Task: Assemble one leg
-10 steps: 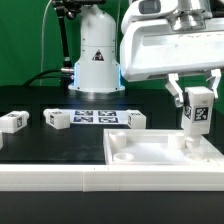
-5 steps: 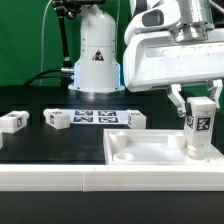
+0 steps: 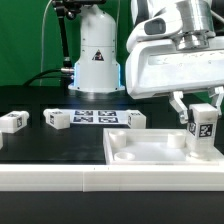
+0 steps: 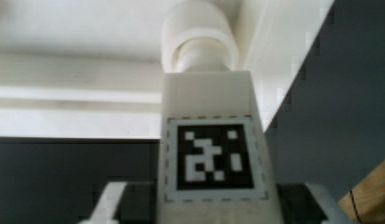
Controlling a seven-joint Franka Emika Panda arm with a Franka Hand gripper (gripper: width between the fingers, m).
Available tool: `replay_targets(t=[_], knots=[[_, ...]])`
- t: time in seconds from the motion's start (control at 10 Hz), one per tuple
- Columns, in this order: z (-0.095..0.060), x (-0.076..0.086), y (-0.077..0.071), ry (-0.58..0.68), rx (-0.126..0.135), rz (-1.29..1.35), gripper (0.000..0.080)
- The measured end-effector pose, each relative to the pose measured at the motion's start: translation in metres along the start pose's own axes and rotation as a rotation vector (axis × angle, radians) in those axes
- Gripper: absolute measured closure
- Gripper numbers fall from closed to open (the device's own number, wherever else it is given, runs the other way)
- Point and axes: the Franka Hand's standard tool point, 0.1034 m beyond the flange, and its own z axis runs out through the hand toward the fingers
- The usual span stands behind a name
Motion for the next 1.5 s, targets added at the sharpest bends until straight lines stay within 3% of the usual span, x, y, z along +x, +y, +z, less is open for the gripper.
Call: replay_targets(t=[0.6, 0.8, 0.9, 1.5], knots=[[0.0037, -0.0078, 0.0002, 0.061, -0.010, -0.003, 0.0509], [0.0037, -0.0078, 0.0002, 0.061, -0.010, -0.003, 0.0262], [0.0037, -0.0078, 0.0002, 0.061, -0.010, -0.003, 0.0185], [-0.0019, -0.0029, 0.0007, 0.056, -0.010, -0.007, 0.0151]])
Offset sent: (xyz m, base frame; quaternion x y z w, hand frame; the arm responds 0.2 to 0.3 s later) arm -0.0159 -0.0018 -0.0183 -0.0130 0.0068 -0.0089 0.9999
